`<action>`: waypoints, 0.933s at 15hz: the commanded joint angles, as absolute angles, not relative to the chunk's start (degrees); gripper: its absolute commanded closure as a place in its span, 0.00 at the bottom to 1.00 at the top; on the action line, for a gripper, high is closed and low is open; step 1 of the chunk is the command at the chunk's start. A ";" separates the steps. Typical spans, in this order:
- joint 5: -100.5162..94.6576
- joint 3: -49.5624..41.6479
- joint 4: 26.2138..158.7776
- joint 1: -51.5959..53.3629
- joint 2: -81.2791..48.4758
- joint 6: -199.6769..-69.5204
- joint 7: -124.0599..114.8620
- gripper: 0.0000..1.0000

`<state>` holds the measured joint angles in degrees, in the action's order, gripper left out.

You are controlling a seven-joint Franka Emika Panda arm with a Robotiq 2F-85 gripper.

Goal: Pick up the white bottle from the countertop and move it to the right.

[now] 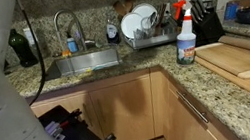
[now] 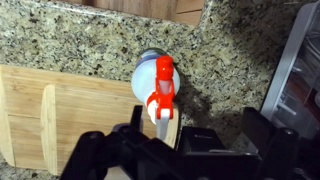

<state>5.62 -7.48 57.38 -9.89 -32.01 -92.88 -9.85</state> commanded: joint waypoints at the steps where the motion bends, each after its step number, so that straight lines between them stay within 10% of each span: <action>1: 2.41 -8.71 58.33 -9.48 -33.08 -95.53 -10.64 0.00; 9: 4.80 -8.02 57.75 -10.57 -34.86 -92.81 -11.81 0.00; 10: 5.44 -7.85 57.76 -10.83 -35.04 -93.13 -11.84 0.25; 14: 6.78 -7.88 58.72 -10.88 -34.32 -96.97 -11.13 0.48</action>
